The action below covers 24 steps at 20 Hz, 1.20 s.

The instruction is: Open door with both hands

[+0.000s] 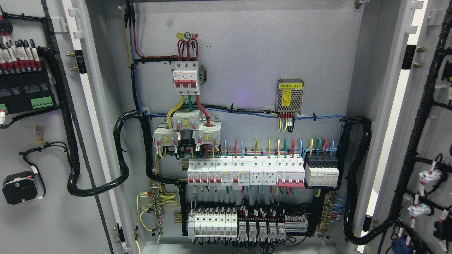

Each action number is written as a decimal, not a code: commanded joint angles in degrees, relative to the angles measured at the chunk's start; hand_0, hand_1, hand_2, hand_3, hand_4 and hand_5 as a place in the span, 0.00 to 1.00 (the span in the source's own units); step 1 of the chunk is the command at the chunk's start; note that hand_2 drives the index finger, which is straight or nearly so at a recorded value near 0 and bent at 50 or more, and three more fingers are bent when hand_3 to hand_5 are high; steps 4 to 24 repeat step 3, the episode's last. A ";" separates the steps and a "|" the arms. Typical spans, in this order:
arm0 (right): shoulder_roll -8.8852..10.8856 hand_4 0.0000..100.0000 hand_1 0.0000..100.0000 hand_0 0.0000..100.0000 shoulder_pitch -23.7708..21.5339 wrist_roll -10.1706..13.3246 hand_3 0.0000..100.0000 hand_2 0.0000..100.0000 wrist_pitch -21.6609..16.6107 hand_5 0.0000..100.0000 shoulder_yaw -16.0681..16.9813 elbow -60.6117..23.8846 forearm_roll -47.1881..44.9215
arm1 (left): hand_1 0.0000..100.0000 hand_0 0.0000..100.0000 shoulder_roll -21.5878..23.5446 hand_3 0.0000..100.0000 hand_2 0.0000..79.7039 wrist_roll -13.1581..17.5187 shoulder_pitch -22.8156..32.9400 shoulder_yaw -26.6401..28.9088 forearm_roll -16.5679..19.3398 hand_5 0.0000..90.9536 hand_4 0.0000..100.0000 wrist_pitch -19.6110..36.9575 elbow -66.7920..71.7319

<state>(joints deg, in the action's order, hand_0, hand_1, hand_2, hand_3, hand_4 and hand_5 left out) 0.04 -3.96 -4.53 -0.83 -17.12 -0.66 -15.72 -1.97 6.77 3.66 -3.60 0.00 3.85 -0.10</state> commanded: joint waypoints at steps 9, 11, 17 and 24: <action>-0.66 0.00 0.00 0.38 0.00 -0.13 0.00 0.00 0.03 0.00 0.07 -1.63 -0.01 | 0.00 0.00 -0.05 0.00 0.00 0.00 0.03 0.09 -0.09 0.00 0.00 0.02 -0.43; -0.66 0.00 0.00 0.38 0.00 -0.13 0.00 0.00 0.03 0.00 0.07 -1.63 -0.01 | 0.00 0.00 -0.05 0.00 0.00 0.00 0.03 0.09 -0.09 0.00 0.00 0.02 -0.43; -0.66 0.00 0.00 0.38 0.00 -0.13 0.00 0.00 0.03 0.00 0.07 -1.63 -0.01 | 0.00 0.00 -0.05 0.00 0.00 0.00 0.03 0.09 -0.09 0.00 0.00 0.02 -0.43; -0.66 0.00 0.00 0.38 0.00 -0.13 0.00 0.00 0.03 0.00 0.07 -1.63 -0.01 | 0.00 0.00 -0.05 0.00 0.00 0.00 0.03 0.09 -0.09 0.00 0.00 0.02 -0.43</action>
